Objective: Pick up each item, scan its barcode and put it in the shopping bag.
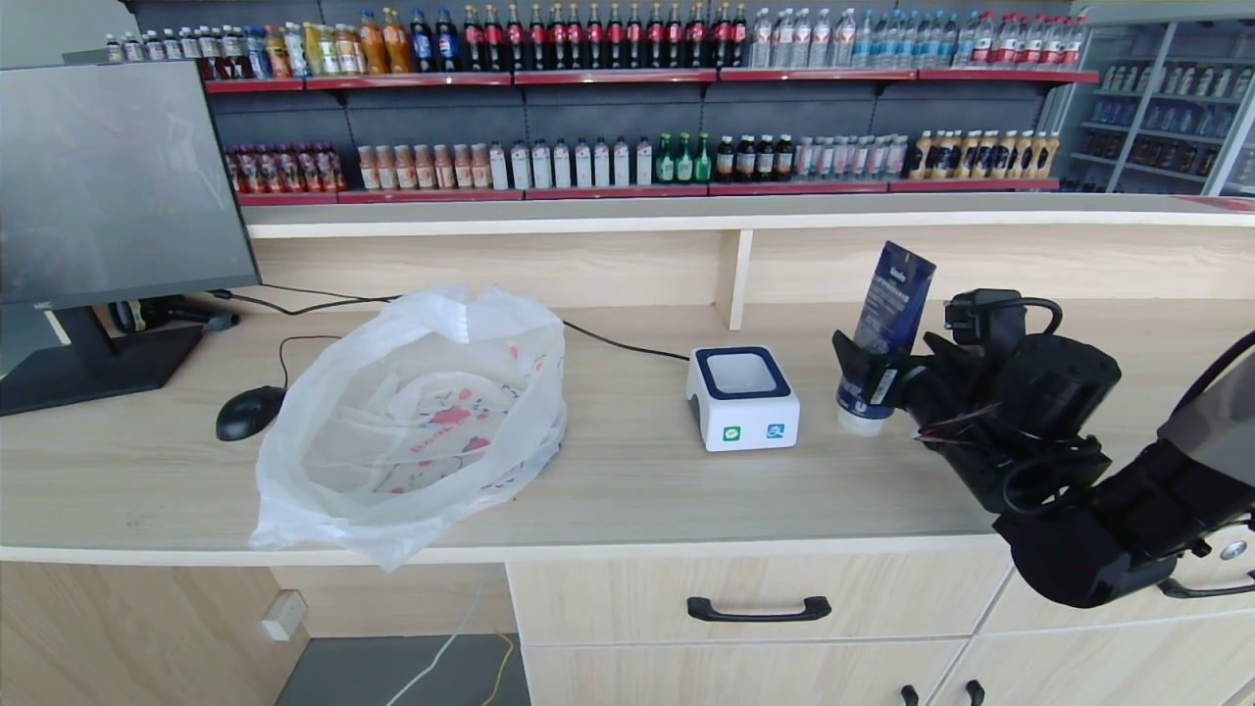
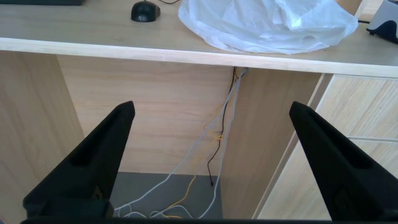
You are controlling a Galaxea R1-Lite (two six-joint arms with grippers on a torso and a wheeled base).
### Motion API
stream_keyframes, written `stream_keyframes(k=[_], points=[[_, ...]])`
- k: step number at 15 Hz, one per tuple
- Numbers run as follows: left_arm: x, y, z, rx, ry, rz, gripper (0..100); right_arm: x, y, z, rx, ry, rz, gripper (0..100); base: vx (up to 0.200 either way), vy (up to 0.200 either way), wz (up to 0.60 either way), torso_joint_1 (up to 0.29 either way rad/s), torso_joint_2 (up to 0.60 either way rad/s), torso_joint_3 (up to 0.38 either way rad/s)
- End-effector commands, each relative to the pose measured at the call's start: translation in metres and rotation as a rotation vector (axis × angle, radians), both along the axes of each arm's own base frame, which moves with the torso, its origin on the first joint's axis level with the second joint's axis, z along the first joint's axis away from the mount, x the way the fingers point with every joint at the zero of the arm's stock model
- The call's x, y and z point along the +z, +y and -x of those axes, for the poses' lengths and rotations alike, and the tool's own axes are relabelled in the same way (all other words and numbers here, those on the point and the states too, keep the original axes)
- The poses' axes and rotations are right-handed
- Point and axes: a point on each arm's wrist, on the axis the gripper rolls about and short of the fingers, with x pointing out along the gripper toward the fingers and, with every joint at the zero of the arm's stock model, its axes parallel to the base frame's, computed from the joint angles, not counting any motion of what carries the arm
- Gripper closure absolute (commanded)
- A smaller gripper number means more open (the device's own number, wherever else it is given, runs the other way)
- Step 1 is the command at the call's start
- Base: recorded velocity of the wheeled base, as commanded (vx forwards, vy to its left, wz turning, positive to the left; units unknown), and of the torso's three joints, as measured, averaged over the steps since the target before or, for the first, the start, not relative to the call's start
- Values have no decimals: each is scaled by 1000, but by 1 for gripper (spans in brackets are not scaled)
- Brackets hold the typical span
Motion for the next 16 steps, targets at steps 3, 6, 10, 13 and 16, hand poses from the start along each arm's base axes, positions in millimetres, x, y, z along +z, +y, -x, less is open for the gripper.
stream_keyframes(k=[3,6,10,13,16], points=[[0,0,0,2,0,0,0,-6,-2,-4,4,12,4,0,0,0,0,0,0,0],[0,0,0,1,0,0,0,-10,-1,-9,3,17,-1,0,0,0,0,0,0,0],[0,0,0,-1,0,0,0,-12,1,-13,7,15,-4,0,0,0,0,0,0,0],[0,0,0,-1,0,0,0,-13,1,-14,7,15,-4,0,0,0,0,0,0,0],[0,0,0,-1,0,0,0,-13,1,-14,8,17,-18,100,0,0,0,0,0,0]])
